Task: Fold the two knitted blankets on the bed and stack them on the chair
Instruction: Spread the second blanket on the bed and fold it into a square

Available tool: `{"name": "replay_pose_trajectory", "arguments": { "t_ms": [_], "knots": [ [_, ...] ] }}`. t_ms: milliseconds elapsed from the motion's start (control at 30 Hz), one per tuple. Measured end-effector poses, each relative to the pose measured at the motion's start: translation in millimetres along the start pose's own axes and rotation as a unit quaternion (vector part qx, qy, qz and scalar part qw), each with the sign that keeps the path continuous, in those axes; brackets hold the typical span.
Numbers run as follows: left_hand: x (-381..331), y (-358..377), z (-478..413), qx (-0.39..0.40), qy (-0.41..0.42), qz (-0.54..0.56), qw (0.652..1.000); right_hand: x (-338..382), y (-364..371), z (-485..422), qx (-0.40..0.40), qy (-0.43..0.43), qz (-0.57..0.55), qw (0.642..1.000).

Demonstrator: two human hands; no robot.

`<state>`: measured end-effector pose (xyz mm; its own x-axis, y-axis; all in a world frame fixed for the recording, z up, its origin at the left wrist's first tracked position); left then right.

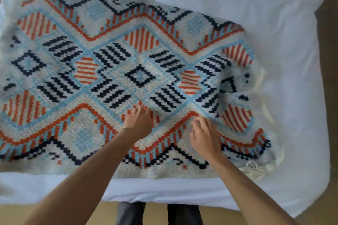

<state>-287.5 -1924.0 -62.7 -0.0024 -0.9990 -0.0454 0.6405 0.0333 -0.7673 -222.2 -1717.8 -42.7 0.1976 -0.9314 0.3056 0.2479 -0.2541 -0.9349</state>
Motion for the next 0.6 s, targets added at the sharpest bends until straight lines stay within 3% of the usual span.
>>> {"name": "replay_pose_trajectory", "arguments": {
  "t_ms": [233,333,467,600],
  "knots": [
    [-163,-18,-7,-0.053,0.089,0.103,0.989,-108,-38,25,-0.118,0.068,-0.004,0.991],
    [-212,-32,-12,-0.065,0.096,0.131,0.985,-157,-49,26,-0.097,0.134,0.023,0.986],
    [-260,-50,-28,-0.119,0.123,0.071,0.983,-198,-48,36,-0.077,0.204,-0.004,0.976],
    [-308,-56,-51,-0.066,0.146,0.028,0.987,-220,-38,64,-0.055,0.271,-0.032,0.961]
  ]
}}
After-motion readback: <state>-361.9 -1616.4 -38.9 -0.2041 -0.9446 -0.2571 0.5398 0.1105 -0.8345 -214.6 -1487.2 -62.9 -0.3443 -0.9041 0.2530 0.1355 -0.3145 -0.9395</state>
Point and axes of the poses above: each hand's wrist, its own z-axis away from the middle knuckle, its own y-axis out of the palm, x = y × z, the point moved 4 cm from there along -z, towards the middle knuckle, and after that the axes turned 12 degrees about -y, right-handed, at the moved point
